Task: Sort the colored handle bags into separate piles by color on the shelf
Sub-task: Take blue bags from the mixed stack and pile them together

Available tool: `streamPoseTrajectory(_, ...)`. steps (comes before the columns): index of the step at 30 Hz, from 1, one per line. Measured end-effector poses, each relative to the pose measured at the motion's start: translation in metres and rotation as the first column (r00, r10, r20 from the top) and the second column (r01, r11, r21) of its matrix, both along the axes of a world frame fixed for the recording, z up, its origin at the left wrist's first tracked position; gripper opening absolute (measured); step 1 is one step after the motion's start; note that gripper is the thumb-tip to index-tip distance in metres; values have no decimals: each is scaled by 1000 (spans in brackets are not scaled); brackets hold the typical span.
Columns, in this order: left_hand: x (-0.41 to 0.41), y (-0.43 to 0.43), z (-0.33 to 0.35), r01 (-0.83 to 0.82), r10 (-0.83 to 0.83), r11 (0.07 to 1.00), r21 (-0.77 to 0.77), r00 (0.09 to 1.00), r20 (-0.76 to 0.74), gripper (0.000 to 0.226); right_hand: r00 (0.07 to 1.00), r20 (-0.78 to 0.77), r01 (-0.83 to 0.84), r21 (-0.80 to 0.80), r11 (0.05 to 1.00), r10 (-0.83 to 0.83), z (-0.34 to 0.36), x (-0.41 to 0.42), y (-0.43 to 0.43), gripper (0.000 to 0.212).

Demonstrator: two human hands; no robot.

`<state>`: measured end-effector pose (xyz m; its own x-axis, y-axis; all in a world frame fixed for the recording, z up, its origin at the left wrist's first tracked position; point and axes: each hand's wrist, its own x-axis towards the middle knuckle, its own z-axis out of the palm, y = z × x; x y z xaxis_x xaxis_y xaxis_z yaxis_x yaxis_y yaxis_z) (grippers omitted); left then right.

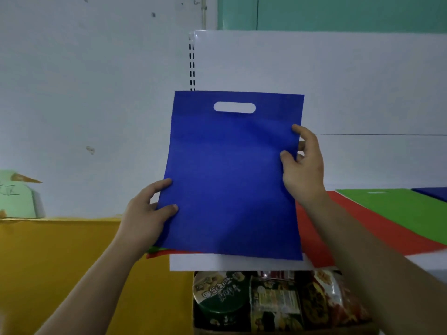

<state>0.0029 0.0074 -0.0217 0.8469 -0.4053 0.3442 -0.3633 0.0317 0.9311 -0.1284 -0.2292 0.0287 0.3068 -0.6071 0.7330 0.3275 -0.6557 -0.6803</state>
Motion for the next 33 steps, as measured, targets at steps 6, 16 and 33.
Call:
streamPoseTrajectory(6, -10, 10, -1, 108, -105, 994, -18, 985, 139, 46, 991, -6, 130, -54, 990, -131, 0, -35, 23, 49)
streamPoseTrajectory(16, -41, -13, -9, 270, -301, 953, 134, 881, 364, 54, 885, -49, 463, -20, 886, -463, -19, -131, 59, 49)
streamPoseTrajectory(33, -296, -115, -13, 749, -733, 656, 96, 601, 318, 53, 552, -153, 830, 3, 558, -820, -3, -440, 100, 47)
